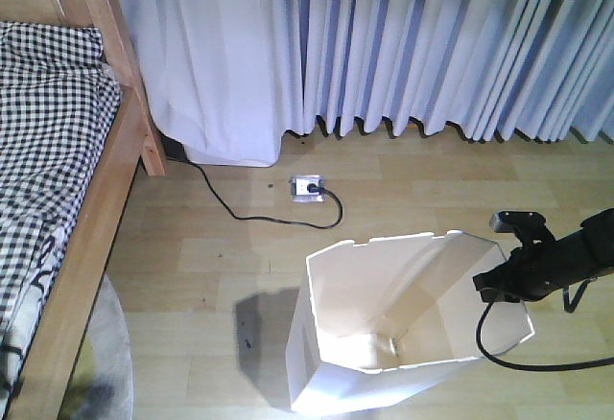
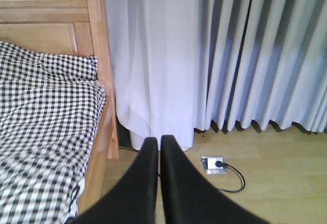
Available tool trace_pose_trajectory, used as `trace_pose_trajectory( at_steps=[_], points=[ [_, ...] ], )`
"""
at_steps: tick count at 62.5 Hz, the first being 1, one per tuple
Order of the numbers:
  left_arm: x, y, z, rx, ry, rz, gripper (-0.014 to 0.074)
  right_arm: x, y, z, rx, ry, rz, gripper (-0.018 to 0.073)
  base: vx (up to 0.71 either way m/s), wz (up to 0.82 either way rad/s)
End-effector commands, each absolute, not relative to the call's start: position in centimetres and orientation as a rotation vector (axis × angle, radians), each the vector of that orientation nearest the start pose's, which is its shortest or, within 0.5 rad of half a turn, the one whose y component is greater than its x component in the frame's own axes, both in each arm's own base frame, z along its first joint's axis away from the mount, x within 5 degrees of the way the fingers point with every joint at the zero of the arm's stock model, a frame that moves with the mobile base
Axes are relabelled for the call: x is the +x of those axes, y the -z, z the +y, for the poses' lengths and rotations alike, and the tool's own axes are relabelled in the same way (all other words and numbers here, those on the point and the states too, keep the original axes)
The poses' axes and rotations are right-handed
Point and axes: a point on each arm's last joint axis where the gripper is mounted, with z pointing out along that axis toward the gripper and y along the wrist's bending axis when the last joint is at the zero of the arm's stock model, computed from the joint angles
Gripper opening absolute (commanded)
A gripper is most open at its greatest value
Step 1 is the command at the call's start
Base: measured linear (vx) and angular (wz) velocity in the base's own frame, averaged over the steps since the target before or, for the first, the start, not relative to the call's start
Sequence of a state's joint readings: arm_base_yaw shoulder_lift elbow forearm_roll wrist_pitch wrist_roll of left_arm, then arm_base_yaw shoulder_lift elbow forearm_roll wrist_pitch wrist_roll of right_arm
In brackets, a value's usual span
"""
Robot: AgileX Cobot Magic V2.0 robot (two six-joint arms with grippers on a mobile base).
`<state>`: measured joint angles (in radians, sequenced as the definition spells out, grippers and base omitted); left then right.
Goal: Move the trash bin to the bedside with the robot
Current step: 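Carry the bin with the right gripper up beside the bed frame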
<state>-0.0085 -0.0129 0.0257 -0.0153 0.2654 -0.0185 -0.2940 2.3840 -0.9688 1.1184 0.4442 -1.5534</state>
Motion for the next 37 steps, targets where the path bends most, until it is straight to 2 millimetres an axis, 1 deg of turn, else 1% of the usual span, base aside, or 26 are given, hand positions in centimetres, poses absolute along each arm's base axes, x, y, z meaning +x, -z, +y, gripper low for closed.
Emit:
trace_pose_trajectory(
  at_steps=[1,37],
  points=[
    [5.55,-18.19,-0.11,-0.02,0.044,1.697,-0.0006,32.42,0.12,-4.84,-0.241,-0.733,2.786,-0.0005,0.18,0.03],
    [5.55,-18.19,-0.11,-0.02,0.044,1.697,-0.0006,32.42,0.12,-4.84,-0.241,-0.733,2.786,-0.0005,0.18,0.02]
  ],
)
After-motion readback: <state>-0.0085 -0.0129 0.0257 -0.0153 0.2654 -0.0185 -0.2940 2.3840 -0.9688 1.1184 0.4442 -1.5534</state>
